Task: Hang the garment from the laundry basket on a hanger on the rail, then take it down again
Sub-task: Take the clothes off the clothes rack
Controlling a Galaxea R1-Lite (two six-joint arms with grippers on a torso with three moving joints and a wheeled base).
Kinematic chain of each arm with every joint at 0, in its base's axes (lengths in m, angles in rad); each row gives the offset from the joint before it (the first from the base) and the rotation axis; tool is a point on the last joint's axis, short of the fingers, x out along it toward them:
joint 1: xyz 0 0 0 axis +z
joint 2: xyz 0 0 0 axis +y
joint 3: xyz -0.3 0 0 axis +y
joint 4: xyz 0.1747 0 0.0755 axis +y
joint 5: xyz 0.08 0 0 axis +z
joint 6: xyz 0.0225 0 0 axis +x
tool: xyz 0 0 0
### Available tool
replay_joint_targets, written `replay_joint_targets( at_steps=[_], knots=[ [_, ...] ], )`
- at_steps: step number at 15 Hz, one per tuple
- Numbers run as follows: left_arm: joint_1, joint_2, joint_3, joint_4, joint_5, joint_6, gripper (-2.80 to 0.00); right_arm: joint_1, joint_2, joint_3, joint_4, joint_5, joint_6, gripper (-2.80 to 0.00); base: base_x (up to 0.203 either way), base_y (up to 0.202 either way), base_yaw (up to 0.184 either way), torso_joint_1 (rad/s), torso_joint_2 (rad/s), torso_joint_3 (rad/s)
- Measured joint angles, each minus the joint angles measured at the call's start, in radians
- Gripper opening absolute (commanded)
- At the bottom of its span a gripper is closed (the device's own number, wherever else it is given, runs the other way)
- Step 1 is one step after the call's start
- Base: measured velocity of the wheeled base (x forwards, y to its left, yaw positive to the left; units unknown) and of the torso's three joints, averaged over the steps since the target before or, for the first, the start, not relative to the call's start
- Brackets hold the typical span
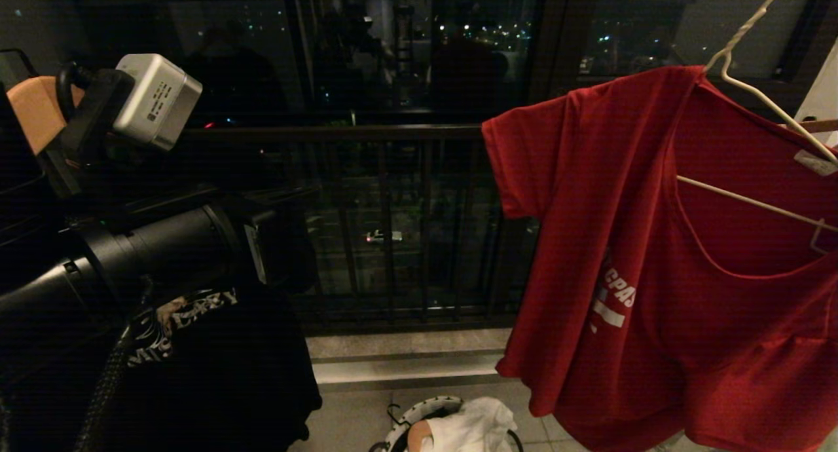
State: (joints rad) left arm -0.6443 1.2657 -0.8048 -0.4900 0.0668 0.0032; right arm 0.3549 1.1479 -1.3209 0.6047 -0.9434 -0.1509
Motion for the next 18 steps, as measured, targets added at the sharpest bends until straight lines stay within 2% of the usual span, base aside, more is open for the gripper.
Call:
replay_joint_targets(
  at_steps=[11, 12, 18],
  knots=[
    [-0.008, 0.0, 0.005, 0.0, 0.0, 0.001, -2.8, 0.0, -0.018, -0.032, -0.002, 0.002, -0.001, 0.0, 0.0, 0.0, 0.0, 0.0, 0.0, 0.0],
    [-0.008, 0.001, 0.005, 0.0, 0.0, 0.0, -2.8, 0.0, -0.017, -0.032, -0.002, 0.002, -0.001, -2.8, 0.0, 0.0, 0.0, 0.0, 0.0, 0.0],
    [-0.008, 0.001, 0.005, 0.0, 0.0, 0.0, -2.8, 0.0, 0.003, -0.032, -0.004, 0.006, -0.002, -2.8, 0.0, 0.0, 0.0, 0.0, 0.0, 0.0]
  ],
)
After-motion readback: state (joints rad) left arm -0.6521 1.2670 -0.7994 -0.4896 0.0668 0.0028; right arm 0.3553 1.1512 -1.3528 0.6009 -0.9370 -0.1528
